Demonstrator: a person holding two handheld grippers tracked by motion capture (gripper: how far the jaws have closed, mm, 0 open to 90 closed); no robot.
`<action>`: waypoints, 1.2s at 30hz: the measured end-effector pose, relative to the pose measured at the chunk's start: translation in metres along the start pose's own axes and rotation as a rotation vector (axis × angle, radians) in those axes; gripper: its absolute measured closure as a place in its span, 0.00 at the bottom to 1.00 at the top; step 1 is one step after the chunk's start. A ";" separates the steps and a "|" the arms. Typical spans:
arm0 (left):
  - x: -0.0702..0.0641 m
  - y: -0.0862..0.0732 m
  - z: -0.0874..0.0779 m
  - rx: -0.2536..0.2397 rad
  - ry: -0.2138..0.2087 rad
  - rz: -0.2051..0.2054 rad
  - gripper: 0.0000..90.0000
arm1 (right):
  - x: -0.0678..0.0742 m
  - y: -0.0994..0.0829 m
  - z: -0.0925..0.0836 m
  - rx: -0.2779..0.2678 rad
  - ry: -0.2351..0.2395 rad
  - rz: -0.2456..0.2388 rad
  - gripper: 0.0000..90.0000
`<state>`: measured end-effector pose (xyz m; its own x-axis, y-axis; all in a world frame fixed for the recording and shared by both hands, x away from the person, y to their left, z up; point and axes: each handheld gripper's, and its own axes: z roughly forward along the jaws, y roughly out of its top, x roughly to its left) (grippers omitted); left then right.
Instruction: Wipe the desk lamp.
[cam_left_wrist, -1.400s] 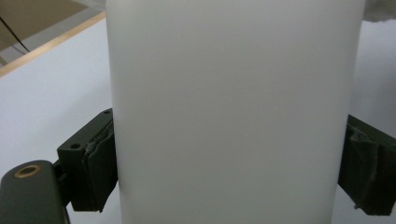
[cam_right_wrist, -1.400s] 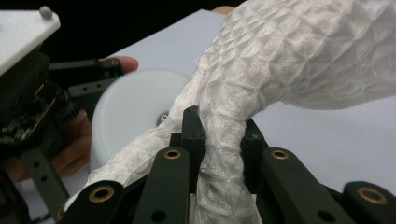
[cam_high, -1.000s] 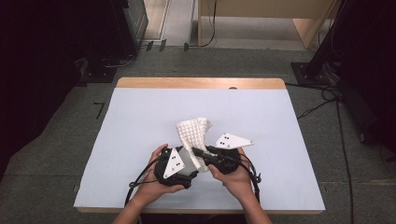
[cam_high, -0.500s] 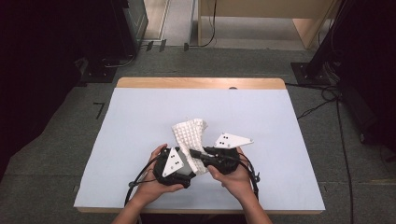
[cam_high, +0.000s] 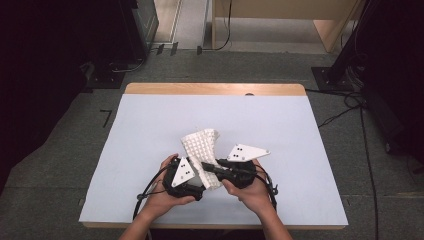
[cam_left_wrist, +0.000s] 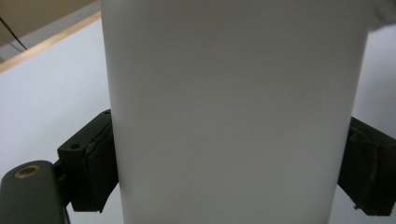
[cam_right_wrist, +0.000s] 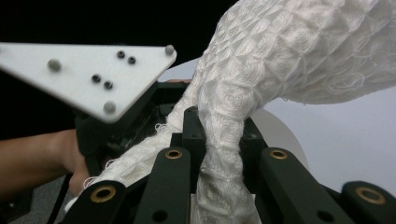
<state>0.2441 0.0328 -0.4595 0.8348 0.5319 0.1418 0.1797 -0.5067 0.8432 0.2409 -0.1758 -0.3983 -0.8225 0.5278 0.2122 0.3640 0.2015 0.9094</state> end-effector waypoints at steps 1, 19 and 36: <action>-0.001 0.000 0.000 0.000 0.003 0.003 0.10 | -0.001 0.001 0.003 -0.001 -0.027 0.020 0.88; 0.041 -0.010 -0.008 -0.186 0.149 -0.247 0.10 | -0.037 -0.022 -0.009 0.105 -0.433 0.045 0.87; 0.038 -0.034 -0.011 -0.107 0.148 -0.251 0.07 | -0.060 -0.063 0.011 0.228 -0.377 0.125 0.82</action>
<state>0.2637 0.0779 -0.4772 0.6847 0.7287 -0.0108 0.3085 -0.2764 0.9102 0.2717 -0.2109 -0.4723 -0.5650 0.8144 0.1324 0.5723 0.2712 0.7739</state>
